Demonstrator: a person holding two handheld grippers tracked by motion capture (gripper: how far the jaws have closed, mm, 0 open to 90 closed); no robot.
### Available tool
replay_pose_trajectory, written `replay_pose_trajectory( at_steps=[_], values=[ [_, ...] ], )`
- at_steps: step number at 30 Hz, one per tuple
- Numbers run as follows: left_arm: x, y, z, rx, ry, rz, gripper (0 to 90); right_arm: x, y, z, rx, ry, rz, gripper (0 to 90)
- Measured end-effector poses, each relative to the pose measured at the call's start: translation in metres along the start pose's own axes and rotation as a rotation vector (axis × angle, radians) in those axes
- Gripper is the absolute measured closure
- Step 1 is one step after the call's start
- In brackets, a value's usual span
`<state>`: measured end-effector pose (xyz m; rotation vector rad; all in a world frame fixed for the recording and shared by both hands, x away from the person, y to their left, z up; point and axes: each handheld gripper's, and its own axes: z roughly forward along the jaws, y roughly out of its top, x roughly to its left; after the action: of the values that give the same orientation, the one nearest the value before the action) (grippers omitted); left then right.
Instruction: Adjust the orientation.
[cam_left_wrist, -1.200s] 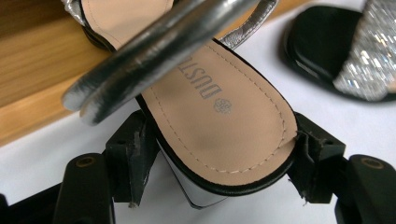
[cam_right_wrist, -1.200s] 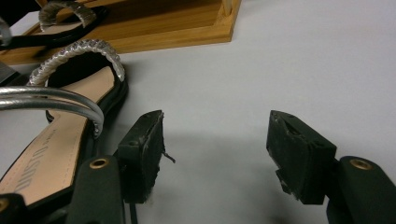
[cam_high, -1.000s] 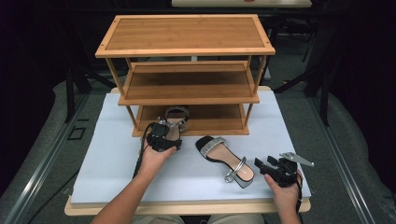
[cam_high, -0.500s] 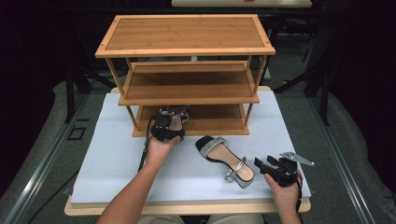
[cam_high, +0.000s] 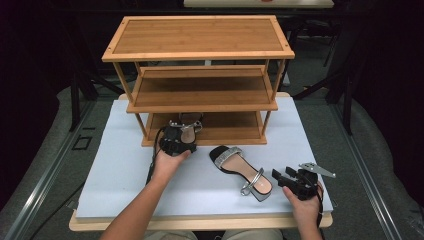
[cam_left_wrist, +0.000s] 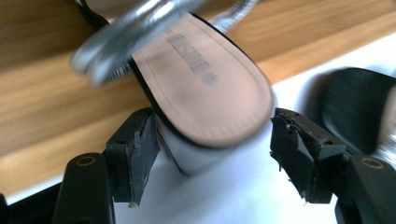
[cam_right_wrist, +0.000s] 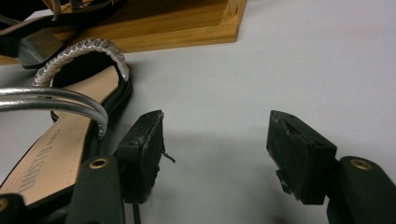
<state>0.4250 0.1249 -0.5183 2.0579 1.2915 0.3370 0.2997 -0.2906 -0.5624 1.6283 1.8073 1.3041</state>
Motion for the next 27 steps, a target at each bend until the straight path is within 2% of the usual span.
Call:
replay_pose_trajectory(
  at_steps=[3,6,7,8,9,10,11,13,14,15,16,17,19,20,21,22,23,24,27],
  values=[
    [0.003,-0.016,-0.023,-0.036,-0.028,-0.003,32.0,0.001,0.002,-0.004,0.012,-0.015,-0.019,35.9],
    [0.009,-0.043,-0.043,-0.045,-0.076,-0.015,33.2,0.004,0.007,-0.012,-0.017,-0.02,-0.042,36.7],
    [0.011,-0.053,-0.048,-0.04,-0.079,-0.011,33.8,0.007,0.01,-0.016,-0.013,-0.022,-0.054,36.9],
    [0.017,-0.071,-0.056,-0.019,-0.077,0.007,34.9,0.013,0.016,-0.02,-0.035,-0.019,-0.069,36.9],
    [0.017,-0.071,-0.056,-0.019,-0.077,0.007,35.8,0.013,0.016,-0.02,-0.035,-0.019,-0.069,36.9],
    [0.02,-0.079,-0.06,-0.009,-0.08,0.009,36.3,0.02,0.022,-0.023,-0.035,-0.01,-0.089,37.1],
    [0.023,-0.084,-0.063,0.006,-0.086,0.009,36.3,0.02,0.022,-0.023,-0.035,-0.01,-0.089,37.1],
    [0.027,-0.093,-0.069,0.02,-0.099,0.021,36.5,0.028,0.025,-0.02,-0.001,0.011,-0.095,37.2],
    [0.028,-0.096,-0.072,0.015,-0.099,0.032,36.5,0.028,0.025,-0.02,-0.001,0.011,-0.095,37.2],
    [0.029,-0.099,-0.075,0.015,-0.1,0.04,36.8,0.03,0.026,-0.019,0.032,-0.004,-0.105,37.4],
    [0.03,-0.102,-0.076,0.01,-0.099,0.042,37.5,0.032,0.027,-0.016,0.042,-0.014,-0.12,37.5],
    [0.032,-0.105,-0.077,0.006,-0.097,0.041,38.2,0.037,0.033,-0.014,0.1,-0.036,-0.159,37.6],
    [0.035,-0.108,-0.077,0.009,-0.089,0.04,38.6,0.04,0.038,-0.013,0.121,-0.039,-0.175,37.6],
    [0.036,-0.108,-0.077,0.006,-0.088,0.036,38.5,0.046,0.051,-0.01,0.166,0.012,-0.204,37.5],
    [0.037,-0.109,-0.076,-0.001,-0.088,0.032,38.5,0.046,0.051,-0.01,0.166,0.012,-0.204,37.5],
    [0.039,-0.109,-0.076,-0.008,-0.084,0.024,38.5,0.056,0.064,-0.006,0.189,0.007,-0.241,37.2],
    [0.039,-0.109,-0.076,-0.008,-0.084,0.024,38.5,0.056,0.064,-0.006,0.189,0.007,-0.241,37.2],
    [0.039,-0.109,-0.076,-0.01,-0.083,0.024,38.5,0.06,0.071,-0.003,0.213,0.046,-0.27,37.2],
    [0.04,-0.109,-0.076,-0.013,-0.081,0.016,38.5,0.079,0.084,0.008,0.278,0.033,-0.348,37.1]
  ],
)
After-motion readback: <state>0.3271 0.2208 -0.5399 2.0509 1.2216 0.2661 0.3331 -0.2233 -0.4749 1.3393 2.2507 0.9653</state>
